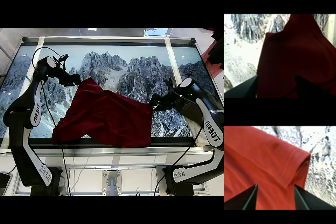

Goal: Fold the shirts.

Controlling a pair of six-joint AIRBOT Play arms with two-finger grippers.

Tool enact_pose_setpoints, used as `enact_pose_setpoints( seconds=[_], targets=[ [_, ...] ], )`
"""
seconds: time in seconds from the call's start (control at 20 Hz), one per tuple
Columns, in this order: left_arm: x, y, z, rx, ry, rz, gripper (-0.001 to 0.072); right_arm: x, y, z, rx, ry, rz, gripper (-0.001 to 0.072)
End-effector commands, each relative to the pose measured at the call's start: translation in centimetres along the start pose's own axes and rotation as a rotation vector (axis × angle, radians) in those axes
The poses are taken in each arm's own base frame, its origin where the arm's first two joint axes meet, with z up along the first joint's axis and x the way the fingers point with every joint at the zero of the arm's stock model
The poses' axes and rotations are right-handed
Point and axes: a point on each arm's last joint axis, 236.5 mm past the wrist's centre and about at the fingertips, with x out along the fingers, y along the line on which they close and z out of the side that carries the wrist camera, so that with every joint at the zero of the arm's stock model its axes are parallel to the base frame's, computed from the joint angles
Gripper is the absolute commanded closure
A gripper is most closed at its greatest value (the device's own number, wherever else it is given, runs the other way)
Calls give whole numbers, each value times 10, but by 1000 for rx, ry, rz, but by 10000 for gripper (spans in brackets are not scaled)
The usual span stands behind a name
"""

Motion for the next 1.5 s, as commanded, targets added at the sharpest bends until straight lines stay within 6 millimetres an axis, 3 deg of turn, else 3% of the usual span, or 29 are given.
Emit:
enact_pose_setpoints(
  seconds=[0.0,0.3,0.4,0.55,0.65,0.9,1.05,1.2,1.35,1.45],
  targets=[
    [0,0,0,7,0,-2,191,22,-5,0,41,-34,14,185],
    [0,-1,0,7,-2,-4,191,35,-2,1,41,-59,10,188],
    [0,-1,1,7,-4,-3,191,39,5,5,33,-81,15,238],
    [0,0,3,6,-11,-3,192,43,17,11,-8,-114,32,682],
    [0,-3,7,1,-31,-14,192,38,27,13,-27,-124,80,679],
    [6,-8,11,-14,-44,-49,216,18,27,13,-39,-150,79,679],
    [16,17,-11,0,48,44,221,8,29,11,-54,-156,75,679],
    [8,47,-20,45,93,169,221,6,29,9,-62,-155,69,679],
    [10,31,-22,39,101,78,227,6,29,10,-62,-159,68,679],
    [16,27,-34,38,151,51,227,6,29,10,-62,-158,70,679]
  ],
)
